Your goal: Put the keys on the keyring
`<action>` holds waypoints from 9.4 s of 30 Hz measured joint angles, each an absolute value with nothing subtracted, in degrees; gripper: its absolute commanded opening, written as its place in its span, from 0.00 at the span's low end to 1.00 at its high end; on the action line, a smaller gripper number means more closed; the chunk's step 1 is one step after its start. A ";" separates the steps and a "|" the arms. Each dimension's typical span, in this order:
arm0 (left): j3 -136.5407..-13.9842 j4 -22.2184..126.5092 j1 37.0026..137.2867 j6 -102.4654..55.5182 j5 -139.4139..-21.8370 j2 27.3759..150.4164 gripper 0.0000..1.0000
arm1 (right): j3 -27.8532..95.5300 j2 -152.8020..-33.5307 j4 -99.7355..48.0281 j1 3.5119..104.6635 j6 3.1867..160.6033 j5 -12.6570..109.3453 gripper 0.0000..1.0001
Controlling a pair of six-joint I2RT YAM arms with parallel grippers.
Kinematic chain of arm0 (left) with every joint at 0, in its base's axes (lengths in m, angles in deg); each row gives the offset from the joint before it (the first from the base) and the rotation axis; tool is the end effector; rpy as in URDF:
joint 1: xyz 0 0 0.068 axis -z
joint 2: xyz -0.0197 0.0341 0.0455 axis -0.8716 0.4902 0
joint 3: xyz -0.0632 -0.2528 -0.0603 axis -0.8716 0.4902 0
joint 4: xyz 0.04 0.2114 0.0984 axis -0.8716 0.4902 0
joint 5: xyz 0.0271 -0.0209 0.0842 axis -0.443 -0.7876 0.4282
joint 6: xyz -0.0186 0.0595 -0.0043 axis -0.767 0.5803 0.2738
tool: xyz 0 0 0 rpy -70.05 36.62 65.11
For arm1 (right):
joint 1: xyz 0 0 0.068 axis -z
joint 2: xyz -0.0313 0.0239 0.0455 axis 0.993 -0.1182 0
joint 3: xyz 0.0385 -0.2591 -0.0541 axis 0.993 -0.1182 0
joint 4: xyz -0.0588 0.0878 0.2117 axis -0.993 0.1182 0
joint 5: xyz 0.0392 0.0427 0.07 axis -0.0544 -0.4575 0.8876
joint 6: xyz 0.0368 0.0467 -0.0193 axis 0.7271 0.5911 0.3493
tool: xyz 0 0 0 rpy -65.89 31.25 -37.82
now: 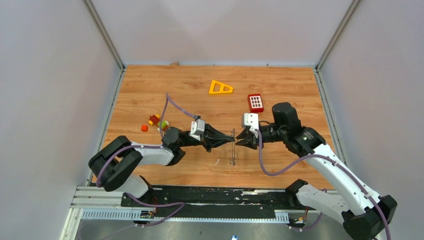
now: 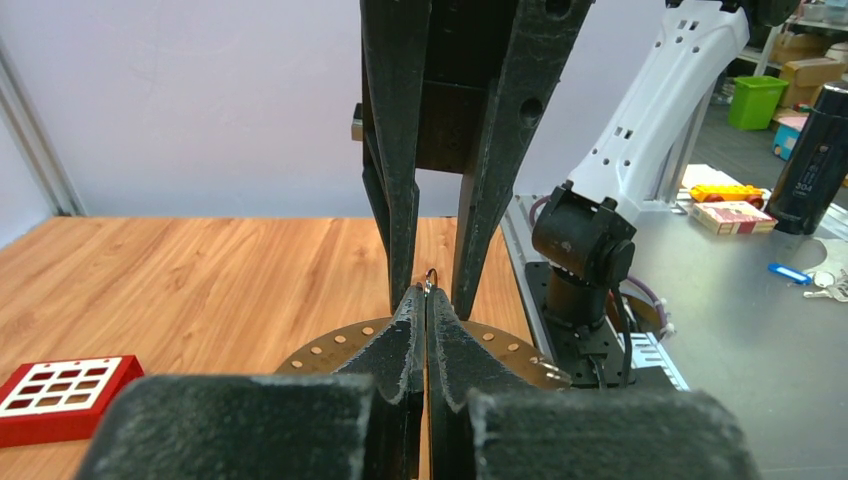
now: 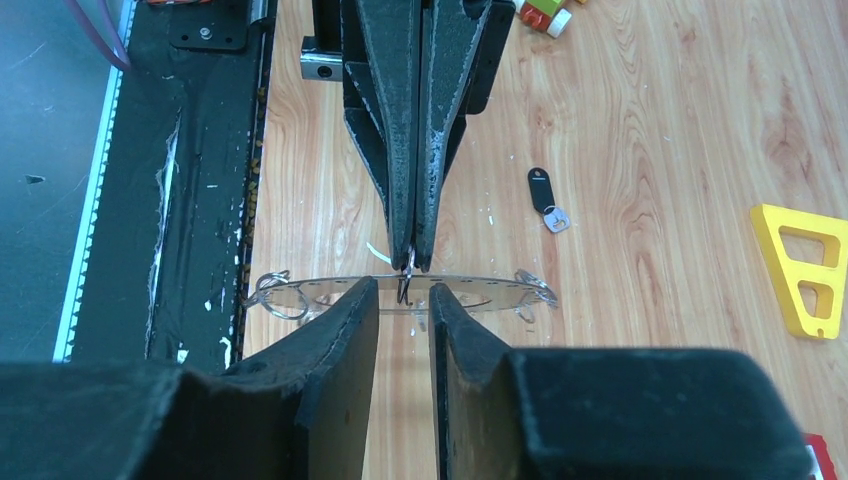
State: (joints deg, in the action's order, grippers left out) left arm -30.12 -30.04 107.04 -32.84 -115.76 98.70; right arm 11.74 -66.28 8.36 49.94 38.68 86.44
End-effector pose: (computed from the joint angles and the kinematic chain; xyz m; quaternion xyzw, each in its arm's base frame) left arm 0.1570 -0.2123 0.2650 0.4143 0.4104 -0.5999 0.5477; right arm 0.1277 0.1246 0.3184 -0.6140 0.5705 0.3338 0.4314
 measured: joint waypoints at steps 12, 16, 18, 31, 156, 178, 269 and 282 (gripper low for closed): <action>-30.12 -30.06 107.01 -32.87 -115.89 98.70 0.00 | 11.39 -66.26 7.07 50.05 38.52 86.42 0.20; -30.12 -30.06 107.01 -32.89 -115.98 98.70 0.00 | 11.39 -66.26 7.09 50.05 38.48 86.42 0.18; -30.12 -30.06 107.01 -32.93 -115.98 98.70 0.00 | 11.39 -66.26 7.09 50.05 38.48 86.46 0.17; -30.12 -30.06 106.99 -33.06 -115.94 98.70 0.00 | 11.39 -67.46 6.94 50.05 38.59 87.79 0.04; -88.63 94.00 95.78 18.17 -93.27 131.22 0.23 | 2.83 -58.06 4.21 49.17 34.92 62.88 0.00; -82.90 93.36 96.85 16.97 -93.03 126.76 0.00 | 2.78 -59.00 4.23 49.39 34.92 62.86 0.00; -73.99 85.69 100.37 17.67 -90.84 119.99 0.45 | 2.50 -61.60 6.15 49.68 34.66 62.86 0.00; -73.99 86.19 100.37 18.04 -90.69 120.03 0.37 | 2.50 -61.62 6.30 49.78 34.66 62.86 0.00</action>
State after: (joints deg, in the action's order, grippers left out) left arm -73.99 86.19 100.37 18.04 -90.69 120.03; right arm 2.50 -61.62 6.30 49.78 34.66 62.86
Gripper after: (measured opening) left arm 0.398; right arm 0.017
